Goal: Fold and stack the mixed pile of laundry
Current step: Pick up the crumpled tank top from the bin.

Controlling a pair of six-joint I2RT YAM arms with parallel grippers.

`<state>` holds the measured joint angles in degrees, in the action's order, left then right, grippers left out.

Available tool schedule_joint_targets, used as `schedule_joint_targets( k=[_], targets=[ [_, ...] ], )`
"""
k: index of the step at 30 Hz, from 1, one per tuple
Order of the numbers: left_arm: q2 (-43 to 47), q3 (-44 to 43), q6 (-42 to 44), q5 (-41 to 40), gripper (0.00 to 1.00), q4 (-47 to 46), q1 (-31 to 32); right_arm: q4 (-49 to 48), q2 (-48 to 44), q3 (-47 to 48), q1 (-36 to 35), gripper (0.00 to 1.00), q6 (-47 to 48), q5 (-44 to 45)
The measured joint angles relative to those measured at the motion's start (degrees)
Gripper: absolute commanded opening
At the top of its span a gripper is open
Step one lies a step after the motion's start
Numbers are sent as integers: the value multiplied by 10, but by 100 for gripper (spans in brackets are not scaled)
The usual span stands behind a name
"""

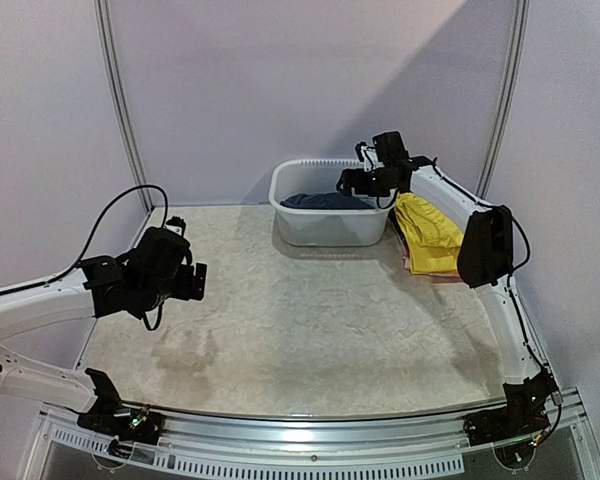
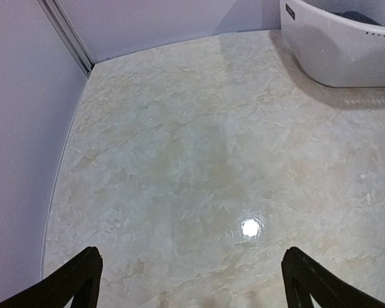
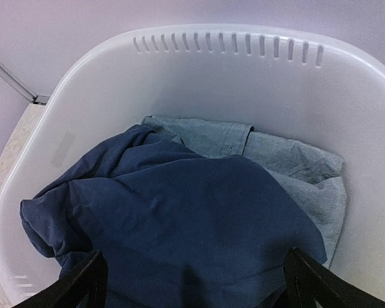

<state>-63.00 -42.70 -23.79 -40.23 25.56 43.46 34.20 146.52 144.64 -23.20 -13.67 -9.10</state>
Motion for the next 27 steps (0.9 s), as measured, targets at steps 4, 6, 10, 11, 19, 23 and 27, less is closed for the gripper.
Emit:
schedule_joint_targets(
  k=[4,6,10,11,19,23,27],
  targets=[
    [-41,-33,9,15,98,-12,-1,-2,10,5,1,90,-6,-49],
    [-61,-52,13,26,98,-22,-1,3,11,8,2,89,-10,-79],
    [-83,-65,15,41,97,-41,-1,25,11,17,3,87,-14,-125],
    [-87,-65,15,43,97,-43,-1,33,11,19,3,87,-14,-132],
    [-126,-78,16,75,96,-67,-2,99,12,20,4,81,-15,-148],
    [-149,-103,19,92,95,-76,-2,112,14,20,4,79,-11,-155],
    [-160,-116,22,110,94,-93,-2,122,14,20,4,79,-3,-168]
  ],
)
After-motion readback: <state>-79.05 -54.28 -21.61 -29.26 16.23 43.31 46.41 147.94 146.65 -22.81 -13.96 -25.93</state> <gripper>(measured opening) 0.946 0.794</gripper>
